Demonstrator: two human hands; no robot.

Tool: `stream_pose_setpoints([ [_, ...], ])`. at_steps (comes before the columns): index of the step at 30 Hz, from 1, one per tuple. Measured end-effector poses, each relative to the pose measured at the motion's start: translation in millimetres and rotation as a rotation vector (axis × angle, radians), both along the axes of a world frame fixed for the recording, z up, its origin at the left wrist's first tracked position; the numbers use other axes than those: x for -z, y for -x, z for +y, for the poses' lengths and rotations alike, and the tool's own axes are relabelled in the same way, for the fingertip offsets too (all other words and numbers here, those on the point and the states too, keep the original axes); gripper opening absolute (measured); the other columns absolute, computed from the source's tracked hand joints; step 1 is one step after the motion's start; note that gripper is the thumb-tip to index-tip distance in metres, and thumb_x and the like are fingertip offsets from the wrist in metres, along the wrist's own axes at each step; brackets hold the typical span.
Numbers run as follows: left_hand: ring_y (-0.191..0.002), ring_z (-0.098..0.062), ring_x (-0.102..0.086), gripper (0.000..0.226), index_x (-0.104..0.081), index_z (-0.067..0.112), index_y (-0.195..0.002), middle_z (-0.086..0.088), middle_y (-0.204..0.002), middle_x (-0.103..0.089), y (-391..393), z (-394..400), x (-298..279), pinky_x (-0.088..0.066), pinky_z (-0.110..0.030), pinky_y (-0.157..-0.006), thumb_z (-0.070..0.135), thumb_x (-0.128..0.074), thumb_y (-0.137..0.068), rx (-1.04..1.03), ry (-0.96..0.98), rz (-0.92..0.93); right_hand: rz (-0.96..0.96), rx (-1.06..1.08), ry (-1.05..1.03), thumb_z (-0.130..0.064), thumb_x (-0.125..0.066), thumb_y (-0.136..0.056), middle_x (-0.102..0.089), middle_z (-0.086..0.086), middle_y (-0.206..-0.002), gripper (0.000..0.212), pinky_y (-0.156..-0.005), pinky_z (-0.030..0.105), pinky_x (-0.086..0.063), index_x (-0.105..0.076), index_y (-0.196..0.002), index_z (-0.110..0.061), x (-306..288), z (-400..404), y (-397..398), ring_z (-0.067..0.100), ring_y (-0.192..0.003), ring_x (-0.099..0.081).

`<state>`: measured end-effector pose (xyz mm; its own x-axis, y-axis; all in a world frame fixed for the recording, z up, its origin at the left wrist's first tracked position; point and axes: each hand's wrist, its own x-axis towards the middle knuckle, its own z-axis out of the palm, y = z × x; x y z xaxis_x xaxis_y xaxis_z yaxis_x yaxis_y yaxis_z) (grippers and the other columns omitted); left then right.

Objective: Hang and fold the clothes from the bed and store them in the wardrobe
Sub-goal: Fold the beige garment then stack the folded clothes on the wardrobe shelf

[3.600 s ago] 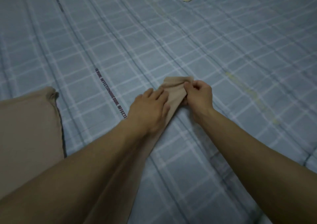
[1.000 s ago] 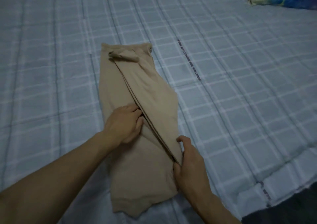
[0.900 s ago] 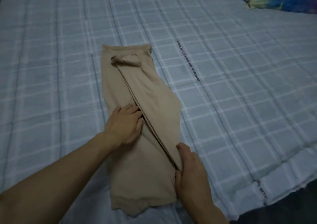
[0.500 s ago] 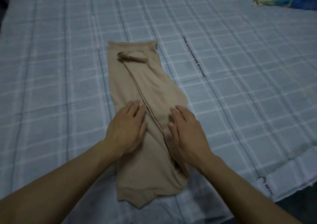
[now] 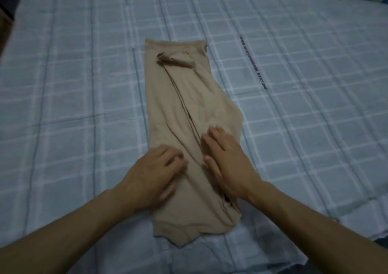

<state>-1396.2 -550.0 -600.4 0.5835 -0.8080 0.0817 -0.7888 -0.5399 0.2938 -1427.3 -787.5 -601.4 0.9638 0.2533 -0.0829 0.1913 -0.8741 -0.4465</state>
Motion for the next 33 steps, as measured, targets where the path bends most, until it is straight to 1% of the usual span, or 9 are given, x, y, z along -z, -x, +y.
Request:
stream_pose_setpoints([
  [3, -0.096, -0.025, -0.057, 0.034, -0.064, 0.015, -0.112, -0.005, -0.118, -0.059, 14, 28, -3, -0.047, -0.035, -0.075, 0.009, -0.062, -0.079, 0.205, -0.069, 0.065, -0.036, -0.180, -0.051, -0.018, -0.044, -0.095, -0.046, 0.016, -0.146, 0.041, -0.113, 0.038, -0.035, -0.058, -0.132, -0.006, -13, -1, 36, 0.030, -0.135, -0.044],
  [6, -0.117, -0.026, -0.054, 0.054, -0.061, 0.017, -0.127, -0.007, -0.137, -0.055, 17, 48, 2, -0.046, -0.036, -0.095, 0.011, -0.065, -0.073, 0.276, -0.147, 0.064, -0.011, -0.316, 0.021, -0.036, -0.054, -0.091, -0.049, 0.011, -0.139, 0.042, -0.098, 0.038, -0.046, -0.060, -0.125, -0.012, -16, -6, 64, 0.026, -0.122, -0.051],
  [10, -0.120, -0.027, -0.052, 0.034, -0.060, 0.016, -0.127, -0.008, -0.135, -0.056, 21, 48, 5, -0.042, -0.037, -0.102, 0.012, -0.054, -0.093, 0.343, -0.065, -0.012, 0.099, -0.404, 0.251, -0.073, -0.057, -0.076, -0.042, 0.010, -0.145, 0.085, -0.105, 0.036, -0.039, -0.046, -0.139, -0.017, -6, -3, 81, 0.026, -0.129, -0.043],
  [14, -0.099, -0.025, -0.065, 0.021, -0.068, 0.015, -0.104, -0.004, -0.110, -0.067, 28, 38, 5, -0.053, -0.036, -0.078, 0.011, -0.047, -0.101, 0.348, -0.034, -0.081, 0.037, -0.405, 0.281, -0.058, -0.061, -0.081, -0.048, 0.015, -0.142, 0.071, -0.103, 0.041, -0.043, -0.052, -0.137, -0.016, 3, 2, 84, 0.031, -0.125, -0.047],
  [18, -0.080, -0.023, -0.065, 0.012, -0.071, 0.016, -0.094, -0.001, -0.092, -0.069, 39, 34, -7, -0.051, -0.031, -0.065, 0.021, -0.060, -0.091, 0.216, -0.016, 0.072, -0.069, -0.392, 0.168, -0.028, -0.065, -0.079, -0.051, 0.018, -0.140, 0.050, -0.099, 0.044, -0.047, -0.061, -0.127, -0.014, 7, -5, 91, 0.034, -0.127, -0.049],
  [22, -0.069, -0.020, -0.062, 0.015, -0.070, 0.020, -0.087, 0.002, -0.083, -0.065, 61, 37, -21, -0.047, -0.026, -0.056, 0.028, -0.057, -0.090, 0.137, -0.006, 0.152, -0.038, -0.495, 0.225, -0.059, -0.061, -0.080, -0.045, 0.012, -0.148, 0.071, -0.111, 0.046, -0.039, -0.051, -0.138, -0.020, 7, -17, 100, 0.031, -0.137, -0.043],
  [26, -0.067, -0.019, -0.060, 0.022, -0.067, 0.022, -0.081, 0.003, -0.078, -0.063, 71, 40, -21, -0.046, -0.028, -0.056, 0.029, -0.051, -0.093, 0.239, -0.058, 0.084, -0.061, -0.485, 0.230, -0.057, -0.063, -0.080, -0.046, 0.010, -0.148, 0.071, -0.112, 0.046, -0.038, -0.049, -0.139, -0.021, 14, -18, 114, 0.029, -0.138, -0.042],
  [31, -0.090, -0.023, -0.062, 0.027, -0.068, 0.019, -0.100, -0.002, -0.108, -0.067, 73, 30, -15, -0.051, -0.034, -0.080, 0.016, -0.041, -0.103, 0.337, -0.020, -0.014, -0.102, -0.412, 0.131, -0.039, -0.063, -0.082, -0.045, 0.016, -0.146, 0.067, -0.108, 0.045, -0.041, -0.045, -0.141, -0.013, 22, -12, 116, 0.033, -0.133, -0.045],
  [33, -0.085, -0.024, -0.063, 0.040, -0.068, 0.018, -0.095, -0.002, -0.101, -0.067, 76, 26, -15, -0.051, -0.033, -0.073, 0.022, -0.029, -0.105, 0.342, 0.021, 0.066, -0.101, -0.397, 0.122, -0.040, -0.063, -0.081, -0.044, 0.015, -0.145, 0.067, -0.108, 0.044, -0.040, -0.045, -0.140, -0.014, 23, -9, 116, 0.033, -0.132, -0.044],
])
